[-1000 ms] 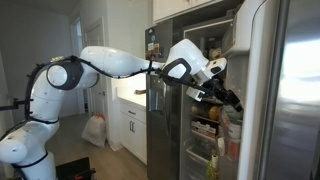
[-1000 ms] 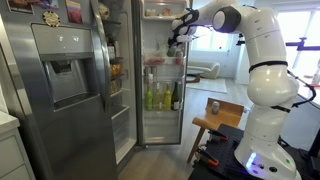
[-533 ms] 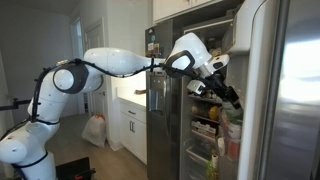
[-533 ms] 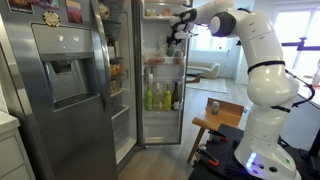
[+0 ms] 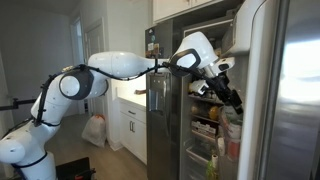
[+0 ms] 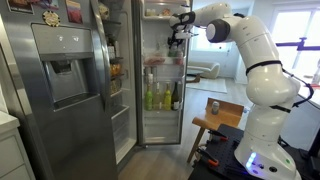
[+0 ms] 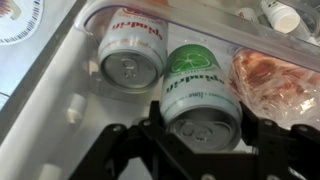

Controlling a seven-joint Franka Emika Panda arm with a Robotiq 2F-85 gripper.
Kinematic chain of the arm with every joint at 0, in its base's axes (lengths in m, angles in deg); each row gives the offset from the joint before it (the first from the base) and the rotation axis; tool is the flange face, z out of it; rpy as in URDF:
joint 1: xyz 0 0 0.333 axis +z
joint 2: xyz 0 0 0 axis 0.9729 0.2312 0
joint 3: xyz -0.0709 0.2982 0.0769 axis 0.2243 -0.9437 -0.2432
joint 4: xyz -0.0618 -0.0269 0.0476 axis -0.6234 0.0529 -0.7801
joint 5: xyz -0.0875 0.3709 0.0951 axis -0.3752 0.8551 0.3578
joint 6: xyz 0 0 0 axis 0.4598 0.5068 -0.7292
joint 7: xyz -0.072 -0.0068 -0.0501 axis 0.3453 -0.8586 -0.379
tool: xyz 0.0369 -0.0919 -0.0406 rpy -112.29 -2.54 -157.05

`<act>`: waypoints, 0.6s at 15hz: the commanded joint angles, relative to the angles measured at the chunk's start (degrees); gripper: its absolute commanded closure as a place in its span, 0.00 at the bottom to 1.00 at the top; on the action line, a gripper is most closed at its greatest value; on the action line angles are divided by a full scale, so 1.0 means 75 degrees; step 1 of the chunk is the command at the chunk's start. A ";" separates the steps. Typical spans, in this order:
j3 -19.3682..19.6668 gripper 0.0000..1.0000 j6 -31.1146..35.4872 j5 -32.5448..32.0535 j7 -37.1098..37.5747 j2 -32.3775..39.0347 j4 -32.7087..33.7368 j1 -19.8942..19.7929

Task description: Put the green and white can beside the pink and white can on a shelf attached to the fridge door

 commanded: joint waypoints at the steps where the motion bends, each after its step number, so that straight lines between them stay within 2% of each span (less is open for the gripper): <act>1: -0.0170 0.53 -0.0691 -0.0164 0.0263 0.0458 0.0957 -0.0250; 9: -0.0046 0.53 -0.1079 -0.0027 0.0214 0.0817 0.1421 -0.0188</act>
